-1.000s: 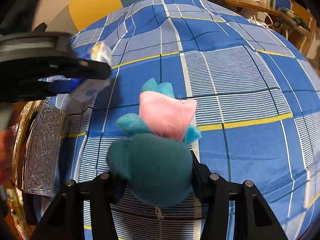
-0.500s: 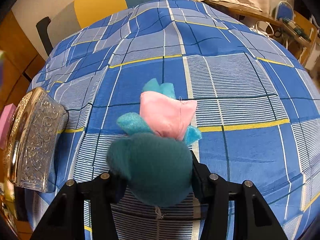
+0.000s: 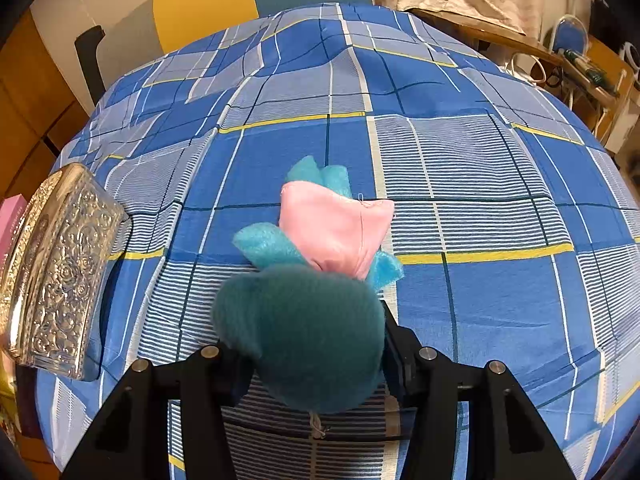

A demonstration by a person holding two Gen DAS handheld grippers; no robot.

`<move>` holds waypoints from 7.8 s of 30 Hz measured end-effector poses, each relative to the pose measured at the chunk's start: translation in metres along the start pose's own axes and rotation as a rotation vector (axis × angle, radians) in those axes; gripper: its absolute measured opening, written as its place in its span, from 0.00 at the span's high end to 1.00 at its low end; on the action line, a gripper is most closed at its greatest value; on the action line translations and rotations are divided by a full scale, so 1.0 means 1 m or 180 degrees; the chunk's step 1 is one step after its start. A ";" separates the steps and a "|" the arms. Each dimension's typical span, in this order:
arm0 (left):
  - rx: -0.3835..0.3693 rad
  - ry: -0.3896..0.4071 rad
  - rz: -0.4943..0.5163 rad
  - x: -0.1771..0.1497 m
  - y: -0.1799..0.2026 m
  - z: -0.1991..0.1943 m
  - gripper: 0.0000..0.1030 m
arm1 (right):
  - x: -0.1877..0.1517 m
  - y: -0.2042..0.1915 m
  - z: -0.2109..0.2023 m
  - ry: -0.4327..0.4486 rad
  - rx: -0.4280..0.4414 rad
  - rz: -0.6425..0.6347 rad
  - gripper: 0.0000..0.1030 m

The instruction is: Organize soft objects

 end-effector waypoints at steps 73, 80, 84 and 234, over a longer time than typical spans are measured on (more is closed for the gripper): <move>0.0221 0.0757 -0.0764 -0.119 -0.204 -0.070 0.40 | -0.019 -0.303 -0.180 0.1111 0.0911 -0.1016 0.51; 0.0282 0.0784 -0.0778 -0.116 -0.209 -0.076 0.40 | -0.033 -0.353 -0.170 0.0996 0.1109 -0.1237 0.51; 0.0320 0.0807 -0.0767 -0.114 -0.210 -0.079 0.40 | -0.039 -0.375 -0.161 0.0911 0.1207 -0.1308 0.51; 0.1634 0.1065 -0.0565 -0.136 -0.155 -0.163 0.40 | -0.088 -0.385 -0.203 0.1102 -0.0030 -0.0861 0.01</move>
Point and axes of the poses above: each gripper's, at about its wrist camera, not at the fingertips, and z roughly the way its jaws point, y to its right, x to its top, the point moved 6 cm from there along z, roughly the way its jaws point, and after that the axes turned 10 degrees about -z, right-handed, at the moved point
